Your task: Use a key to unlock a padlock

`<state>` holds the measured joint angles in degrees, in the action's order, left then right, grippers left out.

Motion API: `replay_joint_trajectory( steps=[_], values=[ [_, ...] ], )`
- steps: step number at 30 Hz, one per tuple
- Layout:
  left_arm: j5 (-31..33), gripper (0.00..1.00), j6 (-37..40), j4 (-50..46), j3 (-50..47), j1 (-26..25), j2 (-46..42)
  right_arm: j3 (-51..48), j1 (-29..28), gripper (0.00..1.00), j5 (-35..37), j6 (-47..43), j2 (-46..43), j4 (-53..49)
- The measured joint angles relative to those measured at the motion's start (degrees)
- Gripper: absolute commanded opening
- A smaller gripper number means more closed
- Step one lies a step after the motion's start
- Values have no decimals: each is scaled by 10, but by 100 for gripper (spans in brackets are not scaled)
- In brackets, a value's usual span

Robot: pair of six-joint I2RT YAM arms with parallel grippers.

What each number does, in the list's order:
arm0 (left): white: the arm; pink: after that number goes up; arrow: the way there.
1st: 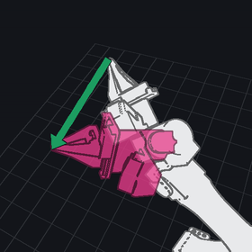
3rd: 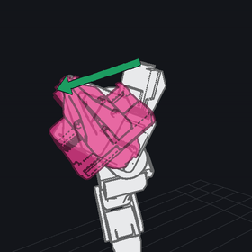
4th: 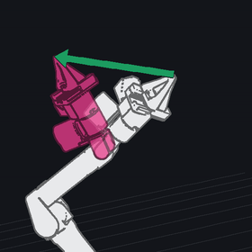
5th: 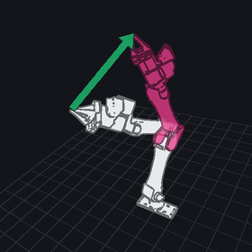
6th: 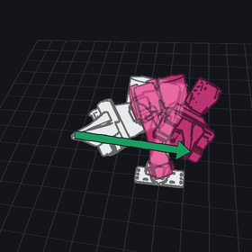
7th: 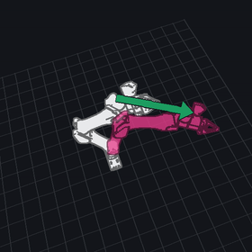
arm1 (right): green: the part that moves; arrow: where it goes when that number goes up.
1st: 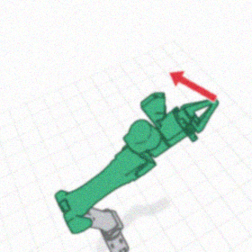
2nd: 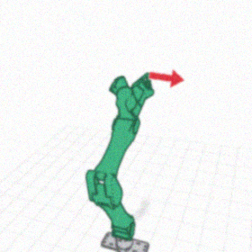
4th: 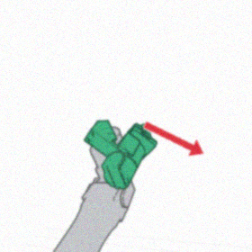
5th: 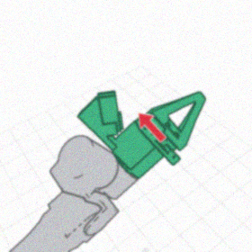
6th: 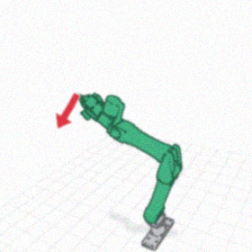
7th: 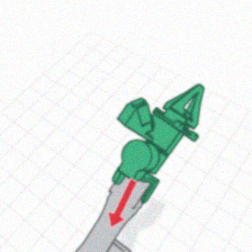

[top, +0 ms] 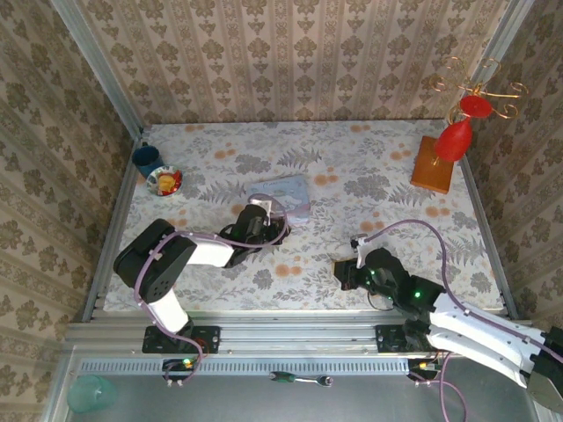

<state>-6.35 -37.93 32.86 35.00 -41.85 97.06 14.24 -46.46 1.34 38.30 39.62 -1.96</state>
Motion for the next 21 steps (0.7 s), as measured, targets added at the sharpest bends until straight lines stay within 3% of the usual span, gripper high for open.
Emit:
replay_joint_trajectory(
  steps=[10, 21],
  values=[
    [-80, 7, 2, -51, 1, 49, -32, 12, 5, 0, -10, 59, 136, 57],
    [-184, 7, 31, -141, 18, 90, -60, 136, 26, 0, -92, 84, 354, 121]
  ],
)
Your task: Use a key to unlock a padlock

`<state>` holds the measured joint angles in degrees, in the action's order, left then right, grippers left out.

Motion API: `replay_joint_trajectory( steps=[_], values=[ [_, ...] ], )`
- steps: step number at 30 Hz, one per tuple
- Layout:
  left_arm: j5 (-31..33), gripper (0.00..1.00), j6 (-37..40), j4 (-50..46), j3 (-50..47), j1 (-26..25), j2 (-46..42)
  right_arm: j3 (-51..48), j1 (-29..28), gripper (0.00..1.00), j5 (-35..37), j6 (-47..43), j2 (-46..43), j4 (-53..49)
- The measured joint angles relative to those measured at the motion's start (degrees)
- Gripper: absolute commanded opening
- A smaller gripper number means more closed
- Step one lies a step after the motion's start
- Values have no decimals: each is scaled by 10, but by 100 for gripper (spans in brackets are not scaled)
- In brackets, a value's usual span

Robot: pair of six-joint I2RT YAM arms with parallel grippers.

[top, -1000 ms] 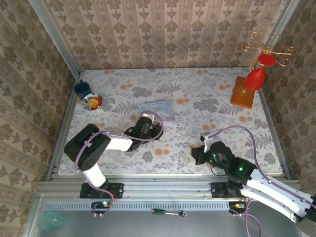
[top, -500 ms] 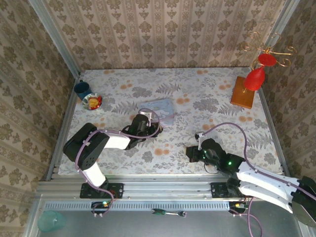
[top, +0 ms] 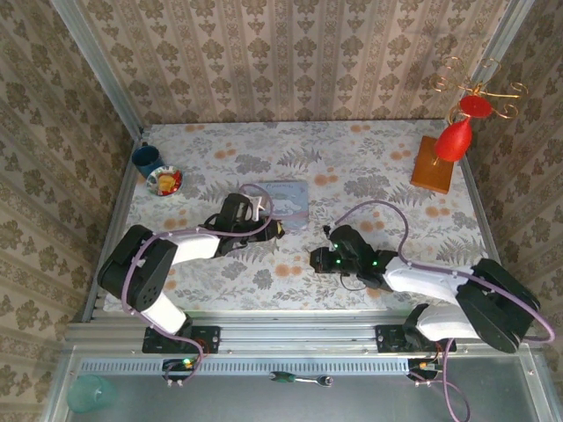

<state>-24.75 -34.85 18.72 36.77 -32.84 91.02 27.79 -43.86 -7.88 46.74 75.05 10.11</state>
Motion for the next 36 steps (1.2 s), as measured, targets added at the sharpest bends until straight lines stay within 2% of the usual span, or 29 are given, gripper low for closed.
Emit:
replay_joint_trajectory(
  steps=[6, 12, 20, 36],
  values=[
    [-53, 7, 2, -1, -2, 30, -3, 26, 0, 0, -36, 3, 74, 63],
    [-89, 7, 4, 3, -8, 42, -26, 41, 10, 0, -63, 12, 110, 98],
    [-140, 6, -16, 37, -25, 52, -12, 46, 28, 0, -107, 27, 140, 131],
    [-160, 5, -44, 87, -34, 52, 5, 66, 43, 0, -154, 41, 174, 157]
  ],
)
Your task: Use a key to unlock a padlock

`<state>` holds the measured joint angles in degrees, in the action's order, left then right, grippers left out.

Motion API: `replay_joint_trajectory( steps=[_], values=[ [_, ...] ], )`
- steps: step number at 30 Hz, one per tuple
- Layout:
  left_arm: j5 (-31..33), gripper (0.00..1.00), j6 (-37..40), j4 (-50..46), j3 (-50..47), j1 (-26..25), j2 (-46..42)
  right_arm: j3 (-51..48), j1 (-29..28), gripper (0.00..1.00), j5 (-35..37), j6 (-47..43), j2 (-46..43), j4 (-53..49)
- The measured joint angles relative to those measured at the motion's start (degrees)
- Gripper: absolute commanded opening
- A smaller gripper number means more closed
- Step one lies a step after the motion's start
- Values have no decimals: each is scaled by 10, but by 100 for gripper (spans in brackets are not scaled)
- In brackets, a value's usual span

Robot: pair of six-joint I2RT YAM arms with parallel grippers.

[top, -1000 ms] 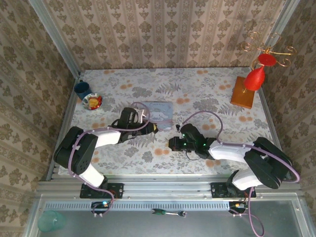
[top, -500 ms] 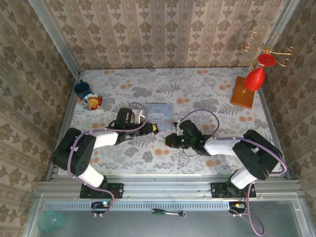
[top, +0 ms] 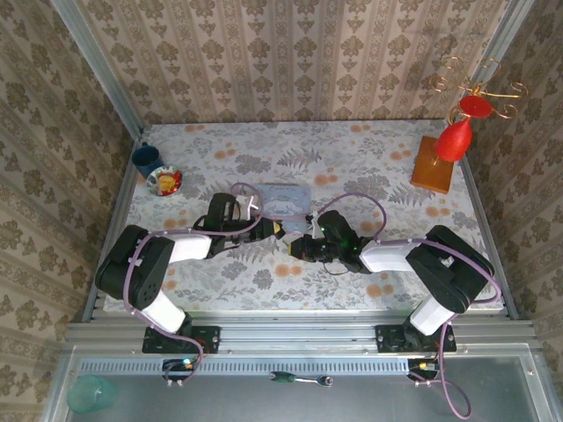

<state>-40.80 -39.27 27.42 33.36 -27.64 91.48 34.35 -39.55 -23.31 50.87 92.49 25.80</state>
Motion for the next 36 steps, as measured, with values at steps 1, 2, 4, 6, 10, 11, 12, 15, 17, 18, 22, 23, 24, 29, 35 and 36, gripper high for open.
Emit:
replay_joint_trajectory(
  steps=[1, 2, 4, 6, 10, 11, 12, 15, 17, 18, 22, 23, 24, 29, 35, 36],
  values=[
    [0, 5, -2, 3, -1, 0, 1, 0, 2, 0, -2, 1, 0, 0],
    [0, 5, -3, 9, -3, 1, 1, 0, 6, 0, -6, 2, 0, 0],
    [-2, 5, -7, 17, -7, 4, 1, 0, 14, 0, -12, 3, 0, 0],
    [-8, 5, -12, 24, -9, 7, 3, 0, 20, 0, -17, 3, 0, -1],
    [-11, 5, -18, 31, -10, 7, 7, 0, 28, 0, -29, 4, 0, 0],
    [-12, 5, -20, 32, -11, 7, 7, 0, 30, 0, -31, 4, 0, 0],
    [-12, 5, -22, 35, -12, 7, 7, 1, 31, 0, -34, 6, 1, 1],
    [-12, 5, -25, 39, -13, 7, 7, 1, 33, 0, -42, 14, 6, 11],
    [-13, 5, -28, 41, -13, 7, 8, 1, 34, 0, -46, 17, 9, 14],
    [-13, 5, -28, 42, -13, 7, 9, 1, 34, 0, -46, 19, 10, 14],
    [-16, 4, -33, 51, -14, 7, 12, 1, 34, 0, -54, 19, 15, 18],
    [-16, 4, -35, 53, -15, 7, 12, 1, 34, 0, -56, 19, 17, 24],
    [-17, 4, -37, 56, -16, 9, 13, 1, 34, 0, -57, 19, 19, 28],
    [-31, 4, -59, 87, -21, 25, 28, 1, 37, 0, -64, 22, 25, 52],
    [-36, 3, -76, 109, -26, 27, 37, 1, 42, 0, -71, 28, 32, 77],
    [-36, 3, -77, 111, -26, 27, 37, 1, 43, 0, -71, 29, 34, 79]
  ],
)
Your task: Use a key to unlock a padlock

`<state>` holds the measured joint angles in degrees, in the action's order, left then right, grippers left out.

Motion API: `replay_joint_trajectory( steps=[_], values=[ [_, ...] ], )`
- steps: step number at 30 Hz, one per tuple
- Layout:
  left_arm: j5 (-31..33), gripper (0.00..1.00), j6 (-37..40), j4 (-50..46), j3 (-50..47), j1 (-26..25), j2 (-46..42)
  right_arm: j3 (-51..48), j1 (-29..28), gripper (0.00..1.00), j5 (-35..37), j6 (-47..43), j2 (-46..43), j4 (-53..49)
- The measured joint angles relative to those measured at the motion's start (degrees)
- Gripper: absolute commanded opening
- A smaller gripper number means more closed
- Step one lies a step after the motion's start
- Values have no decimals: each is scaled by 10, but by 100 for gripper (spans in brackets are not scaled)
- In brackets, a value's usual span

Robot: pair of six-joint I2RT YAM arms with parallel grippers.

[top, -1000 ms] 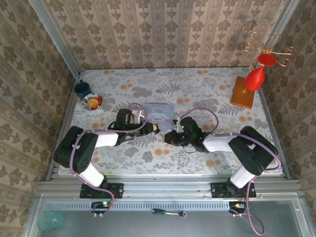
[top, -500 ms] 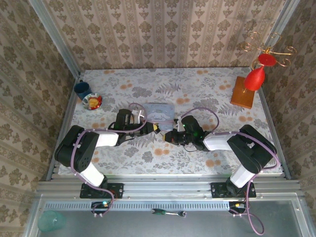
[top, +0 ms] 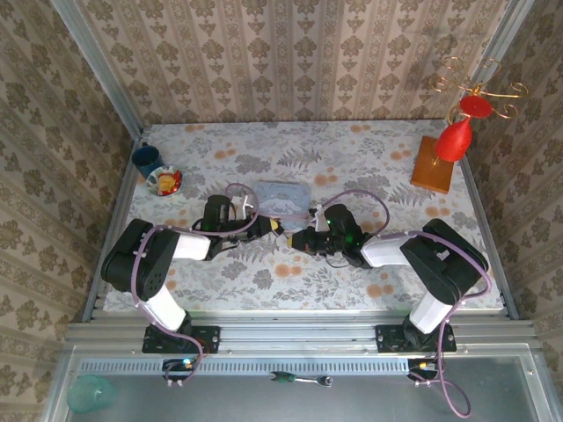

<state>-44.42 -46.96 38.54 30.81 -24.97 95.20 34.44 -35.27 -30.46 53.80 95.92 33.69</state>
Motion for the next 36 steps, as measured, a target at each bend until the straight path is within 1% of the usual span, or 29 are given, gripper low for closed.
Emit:
replay_joint_trajectory(
  steps=[7, 13, 24, 36],
  values=[
    [-3, 3, -4, 9, 0, 0, 0, 0, 2, 0, 0, 2, 23, 7],
    [-5, 3, -13, 12, -1, 0, 0, 0, 9, 0, -3, 2, 27, 9],
    [-27, 3, -55, 75, -4, 0, 35, 0, 17, 0, -28, 1, 33, 31],
    [-30, 3, -71, 90, -4, 0, 38, 0, 24, 0, -46, -11, 33, 35]
  ],
)
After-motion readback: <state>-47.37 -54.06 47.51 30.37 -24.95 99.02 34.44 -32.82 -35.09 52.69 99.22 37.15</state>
